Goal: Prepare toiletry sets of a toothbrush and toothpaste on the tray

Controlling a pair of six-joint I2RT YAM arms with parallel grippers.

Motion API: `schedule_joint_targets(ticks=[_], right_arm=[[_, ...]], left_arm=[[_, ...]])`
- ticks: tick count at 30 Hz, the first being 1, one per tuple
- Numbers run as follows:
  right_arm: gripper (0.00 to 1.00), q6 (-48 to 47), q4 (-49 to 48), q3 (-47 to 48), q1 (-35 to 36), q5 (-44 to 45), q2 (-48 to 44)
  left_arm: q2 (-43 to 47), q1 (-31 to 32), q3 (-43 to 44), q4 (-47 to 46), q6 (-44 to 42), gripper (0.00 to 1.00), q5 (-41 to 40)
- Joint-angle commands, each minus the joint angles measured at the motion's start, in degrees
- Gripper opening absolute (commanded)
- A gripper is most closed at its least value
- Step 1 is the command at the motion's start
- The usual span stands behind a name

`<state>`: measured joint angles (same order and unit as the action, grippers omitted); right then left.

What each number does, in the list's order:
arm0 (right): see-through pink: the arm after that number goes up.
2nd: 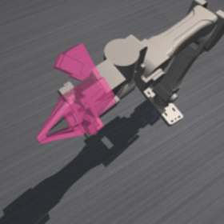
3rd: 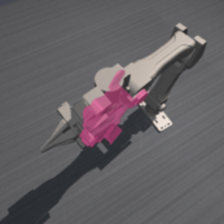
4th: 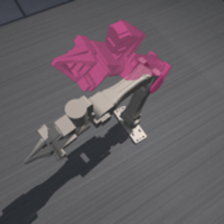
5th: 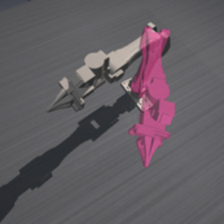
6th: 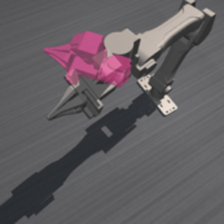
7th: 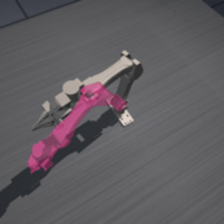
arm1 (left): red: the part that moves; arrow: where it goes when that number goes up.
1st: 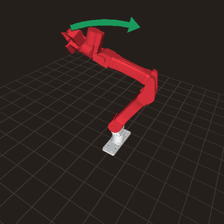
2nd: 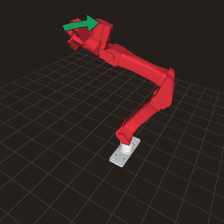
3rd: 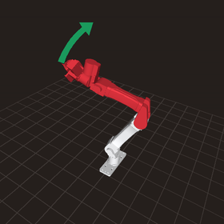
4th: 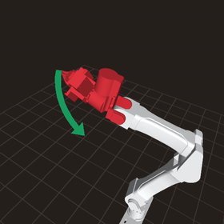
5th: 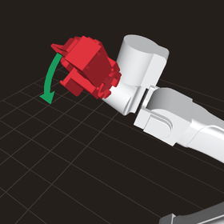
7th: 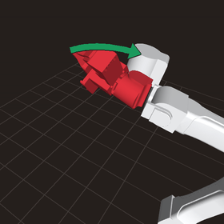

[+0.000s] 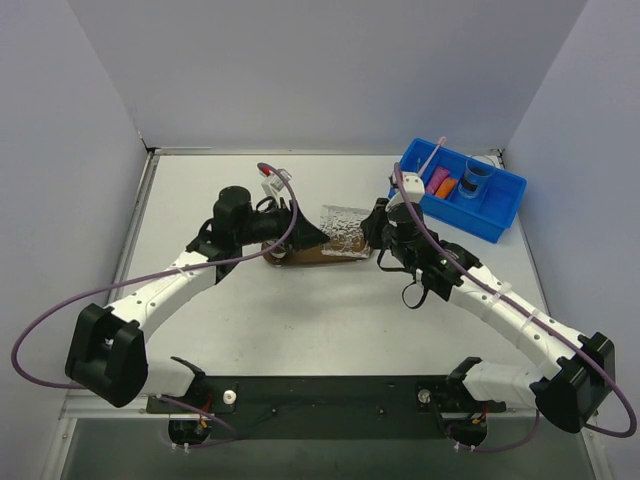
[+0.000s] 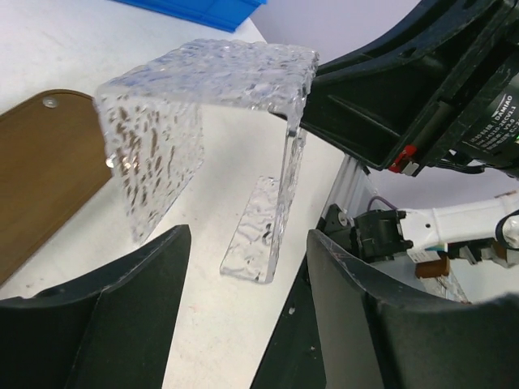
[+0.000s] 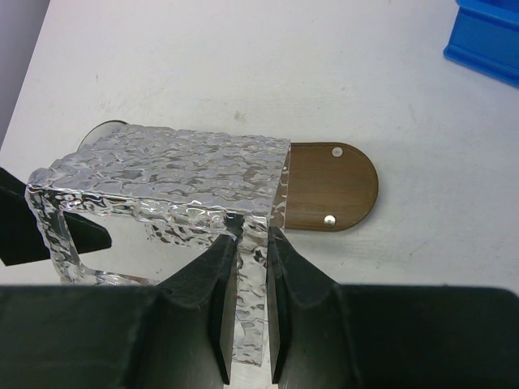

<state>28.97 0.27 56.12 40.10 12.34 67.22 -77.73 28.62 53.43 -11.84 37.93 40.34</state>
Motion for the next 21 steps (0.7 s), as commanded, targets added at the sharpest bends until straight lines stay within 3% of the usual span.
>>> schedule_joint_targets(ticks=[1,9,15,21], right_arm=[[0.0,-0.4,-1.6,0.83,-2.56,-0.65,-0.07],[0.0,-1.02,5.69,5.13,-3.88,-4.07,5.97],[0.0,-1.2,10.44,12.43,-4.85,-8.9,13.28],[0.0,-1.46,17.47,21.92,-5.91,-10.84,21.45]], left_arm=[[4.78,-0.94,4.57,6.27,-7.77,0.7,-5.17],[14.18,-5.76,4.84,11.75,-15.43,0.7,-18.79],[15.16,-11.12,4.75,14.47,-12.89,0.7,-21.44],[15.94,-12.62,5.63,16.75,-14.63,0.7,-23.81]])
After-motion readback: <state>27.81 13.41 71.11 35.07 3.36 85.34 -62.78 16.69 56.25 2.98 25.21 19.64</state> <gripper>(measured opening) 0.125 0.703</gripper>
